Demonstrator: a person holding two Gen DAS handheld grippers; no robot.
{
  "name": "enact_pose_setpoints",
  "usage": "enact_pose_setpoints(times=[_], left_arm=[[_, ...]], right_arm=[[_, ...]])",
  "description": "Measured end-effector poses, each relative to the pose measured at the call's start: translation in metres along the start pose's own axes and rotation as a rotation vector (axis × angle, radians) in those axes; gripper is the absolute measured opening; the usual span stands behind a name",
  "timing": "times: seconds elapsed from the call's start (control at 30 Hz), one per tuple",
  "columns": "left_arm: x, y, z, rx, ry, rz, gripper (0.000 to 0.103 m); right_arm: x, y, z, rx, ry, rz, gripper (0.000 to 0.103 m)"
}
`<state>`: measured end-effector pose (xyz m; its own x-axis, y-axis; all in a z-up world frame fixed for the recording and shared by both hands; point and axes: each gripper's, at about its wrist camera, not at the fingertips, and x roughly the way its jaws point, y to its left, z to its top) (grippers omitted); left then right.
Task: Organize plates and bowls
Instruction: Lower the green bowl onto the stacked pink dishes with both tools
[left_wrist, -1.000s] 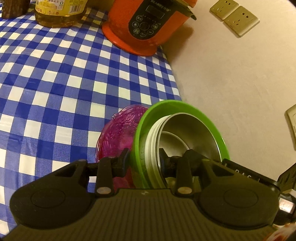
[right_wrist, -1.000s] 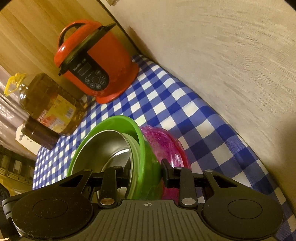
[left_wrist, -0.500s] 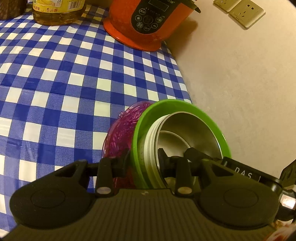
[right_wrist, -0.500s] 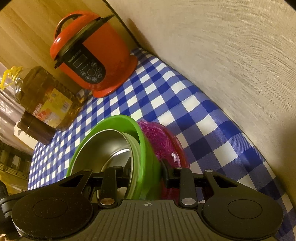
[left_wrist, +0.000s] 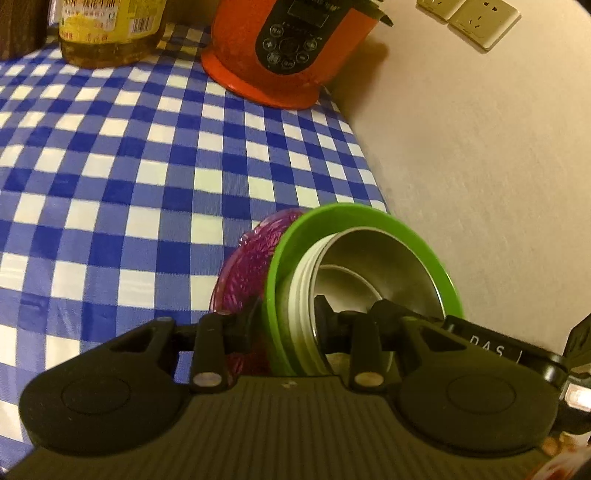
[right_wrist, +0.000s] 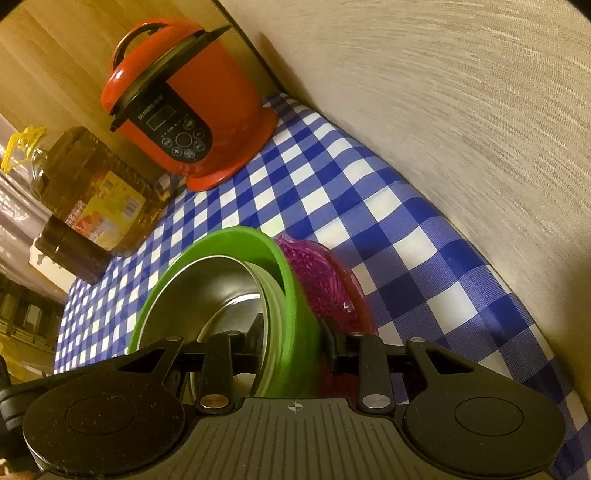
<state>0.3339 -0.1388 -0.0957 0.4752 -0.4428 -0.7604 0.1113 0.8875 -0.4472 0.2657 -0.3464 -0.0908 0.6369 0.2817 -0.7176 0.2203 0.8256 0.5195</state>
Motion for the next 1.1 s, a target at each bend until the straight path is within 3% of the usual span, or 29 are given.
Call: enact_pose_setpoints(times=[0.47, 0.6, 0.77, 1.1], left_arm=[[-0.008, -0.002, -0.003, 0.013, -0.022, 0.011, 0.028], [-0.013, -0.002, -0.004, 0.011, -0.026, 0.013, 0.031], [-0.021, -0.003, -0.008, 0.009, -0.031, 0.022, 0.036], [-0.040, 0.002, -0.020, -0.014, -0.062, 0.033, 0.049]], right_arm=[[-0.007, 0.000, 0.000, -0.005, -0.011, 0.013, 0.034], [-0.014, 0.001, -0.001, -0.008, -0.022, 0.008, 0.039], [-0.022, 0.002, -0.002, -0.009, -0.038, 0.004, 0.046], [-0.041, 0.005, -0.006, -0.005, -0.058, 0.011, 0.048]])
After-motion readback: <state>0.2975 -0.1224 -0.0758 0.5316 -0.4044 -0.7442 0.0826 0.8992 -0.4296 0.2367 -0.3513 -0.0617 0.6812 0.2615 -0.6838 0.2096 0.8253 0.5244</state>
